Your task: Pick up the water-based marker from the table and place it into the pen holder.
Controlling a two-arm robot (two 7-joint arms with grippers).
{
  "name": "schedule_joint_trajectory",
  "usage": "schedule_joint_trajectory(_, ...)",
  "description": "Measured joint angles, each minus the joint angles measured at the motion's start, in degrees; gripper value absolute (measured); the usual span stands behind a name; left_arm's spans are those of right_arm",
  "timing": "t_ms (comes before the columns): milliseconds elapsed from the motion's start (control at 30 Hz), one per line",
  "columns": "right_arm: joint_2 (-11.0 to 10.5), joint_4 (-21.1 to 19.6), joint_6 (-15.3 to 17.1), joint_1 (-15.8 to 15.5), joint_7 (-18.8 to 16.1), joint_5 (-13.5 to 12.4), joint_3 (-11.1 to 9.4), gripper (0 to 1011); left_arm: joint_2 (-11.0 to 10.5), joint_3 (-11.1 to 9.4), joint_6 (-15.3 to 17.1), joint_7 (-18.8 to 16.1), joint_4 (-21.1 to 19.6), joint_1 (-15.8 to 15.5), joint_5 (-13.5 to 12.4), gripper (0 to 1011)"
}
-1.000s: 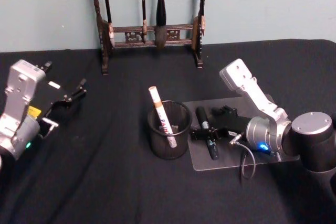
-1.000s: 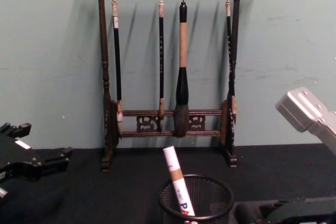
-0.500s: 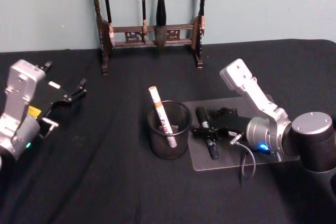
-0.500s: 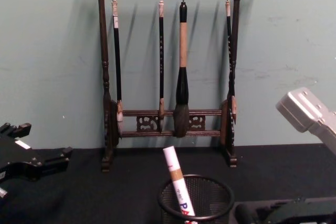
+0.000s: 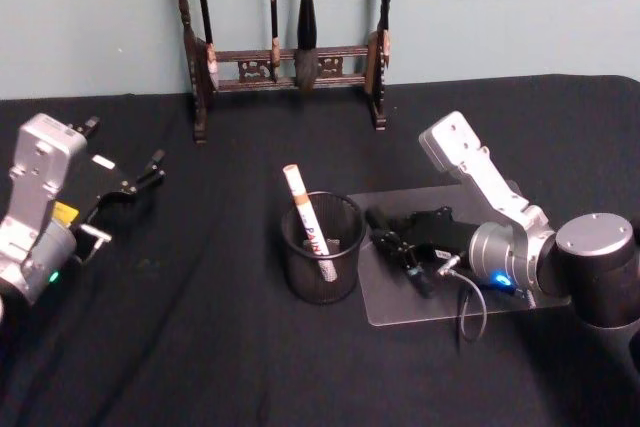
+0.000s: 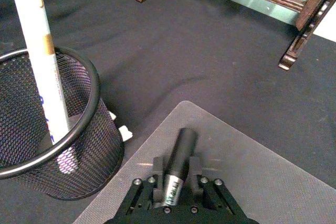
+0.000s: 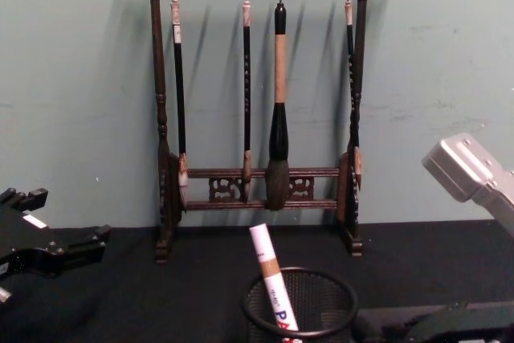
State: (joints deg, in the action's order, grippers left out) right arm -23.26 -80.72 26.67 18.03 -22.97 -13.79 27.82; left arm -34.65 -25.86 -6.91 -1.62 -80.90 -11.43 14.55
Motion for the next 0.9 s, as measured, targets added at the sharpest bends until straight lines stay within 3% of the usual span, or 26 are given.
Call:
schedule_joint_trajectory(33,0.0,0.0,0.0,0.0,0.0,0.0,0.0,285,0.0,0.0,0.0,0.0,0.0,0.0,0.0,1001)
schedule_joint_trajectory(133,0.0,0.0,0.0,0.0,0.0,0.0,0.0,233,0.0,0.0,0.0,0.0,0.0,0.0,0.0,1001)
schedule_joint_trajectory(567,0.0,0.0,0.0,0.0,-0.1,0.0,0.0,230,0.0,0.0,0.0,0.0,0.0,0.0,0.0,1001)
schedule_joint_trajectory(900,0.6,-0.9,-2.7,-1.1,0.0,-1.1,-2.3,230,0.0,0.0,0.0,0.0,0.0,0.0,0.0,1001)
